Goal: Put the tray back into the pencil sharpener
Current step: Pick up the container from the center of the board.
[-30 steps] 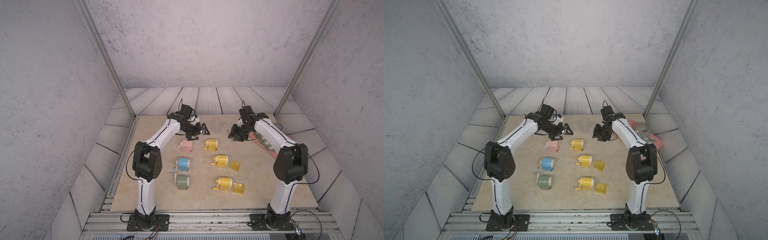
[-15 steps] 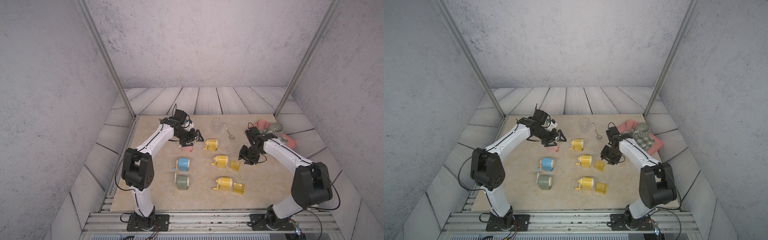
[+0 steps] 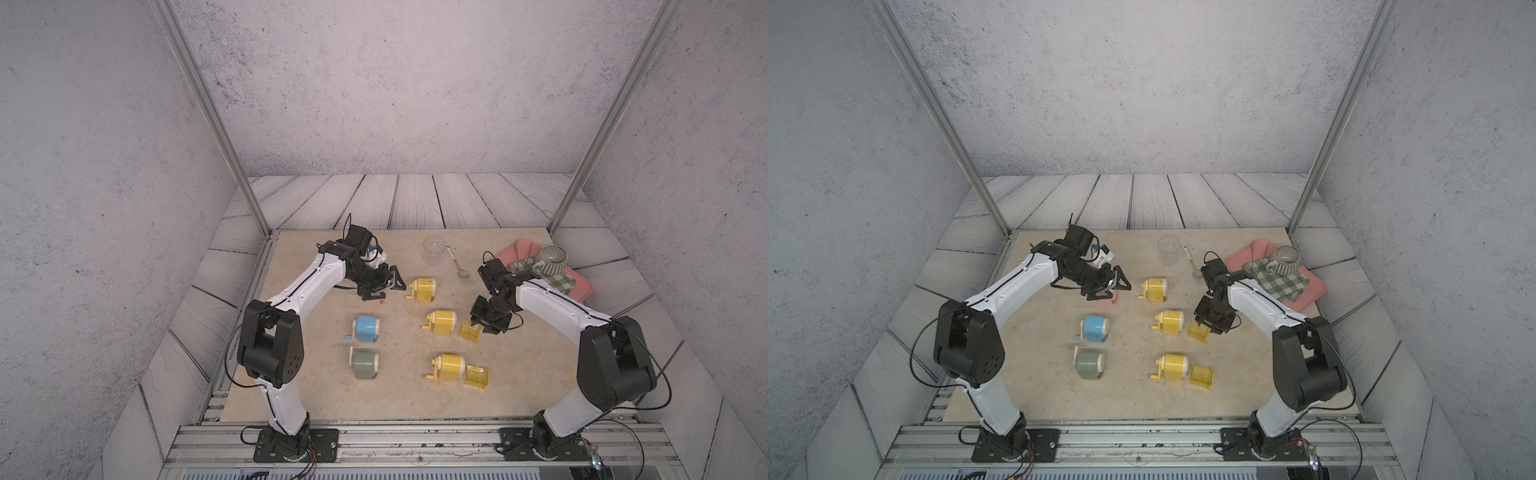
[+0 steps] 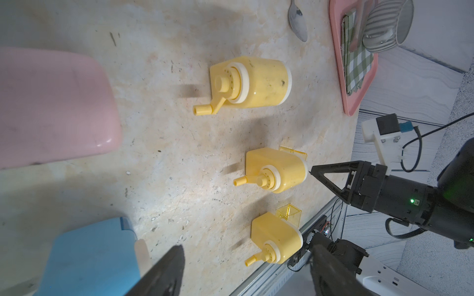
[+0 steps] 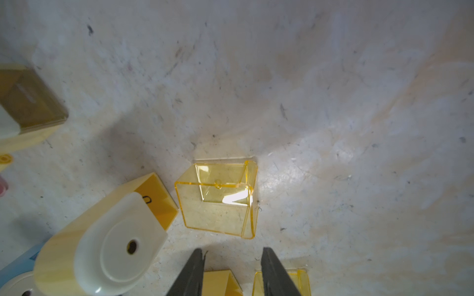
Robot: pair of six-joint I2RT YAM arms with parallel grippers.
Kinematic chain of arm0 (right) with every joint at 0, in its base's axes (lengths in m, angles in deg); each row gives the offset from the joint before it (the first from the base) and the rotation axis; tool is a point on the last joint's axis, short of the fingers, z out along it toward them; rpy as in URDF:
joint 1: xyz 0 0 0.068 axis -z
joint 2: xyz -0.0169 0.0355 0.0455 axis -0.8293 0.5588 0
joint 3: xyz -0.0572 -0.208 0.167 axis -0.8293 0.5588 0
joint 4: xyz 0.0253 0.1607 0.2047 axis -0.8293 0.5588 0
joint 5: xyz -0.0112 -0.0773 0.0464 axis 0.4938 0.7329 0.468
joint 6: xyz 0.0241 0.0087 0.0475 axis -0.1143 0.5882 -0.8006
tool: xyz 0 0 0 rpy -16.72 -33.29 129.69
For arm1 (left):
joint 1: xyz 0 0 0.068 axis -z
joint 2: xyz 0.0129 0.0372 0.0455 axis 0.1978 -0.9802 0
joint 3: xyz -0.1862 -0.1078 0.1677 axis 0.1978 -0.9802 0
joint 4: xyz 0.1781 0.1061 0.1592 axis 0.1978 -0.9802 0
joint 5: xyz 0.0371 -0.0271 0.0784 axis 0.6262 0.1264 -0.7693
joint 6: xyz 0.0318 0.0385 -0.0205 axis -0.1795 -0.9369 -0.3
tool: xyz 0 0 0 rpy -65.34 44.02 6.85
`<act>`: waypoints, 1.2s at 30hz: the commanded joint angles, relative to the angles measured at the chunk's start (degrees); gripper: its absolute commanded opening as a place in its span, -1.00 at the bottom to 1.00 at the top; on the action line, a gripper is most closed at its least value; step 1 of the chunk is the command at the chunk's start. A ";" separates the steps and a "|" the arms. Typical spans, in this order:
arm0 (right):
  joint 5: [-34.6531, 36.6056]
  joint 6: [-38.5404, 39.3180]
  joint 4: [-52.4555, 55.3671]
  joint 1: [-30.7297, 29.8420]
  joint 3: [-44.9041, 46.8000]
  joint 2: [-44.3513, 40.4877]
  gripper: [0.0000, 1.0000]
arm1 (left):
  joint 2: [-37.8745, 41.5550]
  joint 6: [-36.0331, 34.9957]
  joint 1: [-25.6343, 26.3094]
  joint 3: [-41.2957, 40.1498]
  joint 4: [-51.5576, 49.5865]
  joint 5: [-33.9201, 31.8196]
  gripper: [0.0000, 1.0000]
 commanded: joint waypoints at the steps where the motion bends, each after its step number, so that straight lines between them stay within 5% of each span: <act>1: 2.87 0.82 2.67 0.00 -1.42 1.53 -0.20 | 1.67 -0.05 0.27 -0.07 0.03 0.30 0.61; 36: 5.13 4.76 2.51 -0.26 -3.16 8.61 -0.74 | -0.64 -0.52 0.27 1.05 -0.56 1.35 0.55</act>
